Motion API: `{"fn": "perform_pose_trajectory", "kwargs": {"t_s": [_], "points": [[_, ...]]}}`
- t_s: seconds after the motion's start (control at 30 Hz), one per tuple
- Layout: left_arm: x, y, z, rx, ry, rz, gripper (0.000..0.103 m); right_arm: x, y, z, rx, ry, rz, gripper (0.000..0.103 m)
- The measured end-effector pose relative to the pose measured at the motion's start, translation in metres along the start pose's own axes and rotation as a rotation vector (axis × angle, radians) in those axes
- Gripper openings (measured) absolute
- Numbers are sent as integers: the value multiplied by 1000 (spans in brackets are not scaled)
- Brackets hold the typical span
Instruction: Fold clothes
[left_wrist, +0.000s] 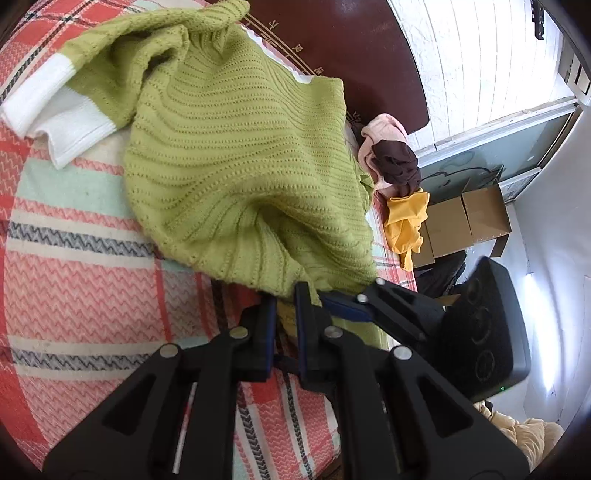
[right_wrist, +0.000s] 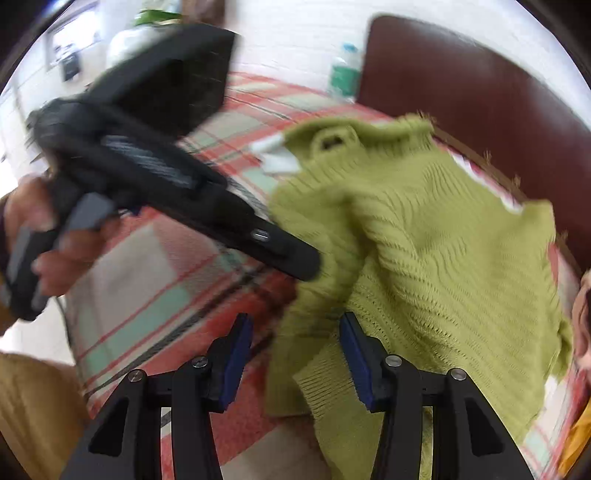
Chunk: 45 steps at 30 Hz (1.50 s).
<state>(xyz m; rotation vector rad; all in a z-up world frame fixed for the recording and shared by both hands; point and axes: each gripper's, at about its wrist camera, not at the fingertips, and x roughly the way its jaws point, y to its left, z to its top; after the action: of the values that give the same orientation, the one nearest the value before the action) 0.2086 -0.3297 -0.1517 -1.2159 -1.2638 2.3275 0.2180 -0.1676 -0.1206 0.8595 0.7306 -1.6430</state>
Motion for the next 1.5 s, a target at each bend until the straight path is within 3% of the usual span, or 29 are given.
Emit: {"fn": "perform_pose_trajectory", "kwargs": {"t_s": [0.03, 0.07, 0.1, 0.23, 0.33, 0.47, 0.57, 0.63, 0.67, 0.73, 0.8, 0.83, 0.87, 0.9, 0.93, 1.07, 1.13, 1.2, 1.23, 1.3, 1.33, 1.37, 1.4, 1.43, 1.47, 1.5], "points": [[0, 0, 0, 1, 2, 0, 10, 1, -1, 0, 3, -3, 21, 43], [-1, 0, 0, 3, 6, -5, 10, 0, -1, 1, 0, -10, 40, 17], [-5, -1, 0, 3, 3, -15, 10, -2, -2, 3, 6, -9, 66, 5], [-35, -8, 2, 29, -28, -63, 10, -19, -13, 16, 134, -76, 308, 5], [-72, -16, 2, 77, -71, -51, 11, -28, -11, 33, 195, -132, 473, 4], [-104, -14, -5, 126, -91, 60, 11, -20, 12, 48, 222, -136, 625, 5], [-104, 0, -14, 103, -70, 154, 11, 13, 32, 52, 204, -30, 651, 11], [-101, 5, -20, 90, -70, 182, 11, 30, 43, 47, 181, 53, 624, 23], [-101, 5, -23, 99, -75, 188, 11, 28, 45, 43, 166, 54, 603, 39], [-103, 3, -31, 125, -87, 212, 11, 12, 40, 34, 149, 14, 601, 45], [-106, 1, -38, 152, -98, 236, 14, -19, 16, 16, 183, -56, 544, 51], [-107, 0, -42, 165, -104, 248, 35, -37, 0, 2, 223, -89, 489, 54], [-109, -1, -46, 178, -109, 259, 68, -54, -17, -13, 261, -122, 433, 64], [-110, 0, -51, 191, -120, 282, 81, -71, -35, -29, 311, -150, 376, 74], [-112, 0, -56, 205, -132, 305, 86, -86, -54, -48, 379, -167, 317, 77], [-102, 2, -65, 221, -107, 295, 87, -130, -111, -126, 643, -160, 104, 80], [-87, 3, -63, 210, -79, 315, 87, -143, -124, -155, 730, -137, 53, 81], [-74, -3, -63, 234, -93, 322, 87, -139, -127, -170, 765, -117, 65, 81], [-69, -7, -62, 240, -86, 318, 86, -137, -126, -173, 758, -119, 75, 82], [-59, -13, -60, 241, -62, 299, 68, -131, -119, -166, 700, -136, 78, 81], [-54, -15, -59, 235, -46, 284, 40, -128, -116, -163, 676, -142, 87, 78], [-52, -16, -59, 228, -35, 282, 20, -123, -111, -161, 662, -148, 103, 63], [-50, -17, -60, 222, -25, 281, 15, -113, -106, -159, 659, -148, 108, 37], [-52, -19, -60, 215, -34, 278, 12, -107, -108, -161, 677, -150, 121, 22], [-58, -20, -61, 200, -50, 265, 8, -107, -115, -165, 717, -163, 157, 12], [-68, -20, -60, 178, -70, 226, 8, -108, -119, -171, 749, -182, 192, 12]]}}
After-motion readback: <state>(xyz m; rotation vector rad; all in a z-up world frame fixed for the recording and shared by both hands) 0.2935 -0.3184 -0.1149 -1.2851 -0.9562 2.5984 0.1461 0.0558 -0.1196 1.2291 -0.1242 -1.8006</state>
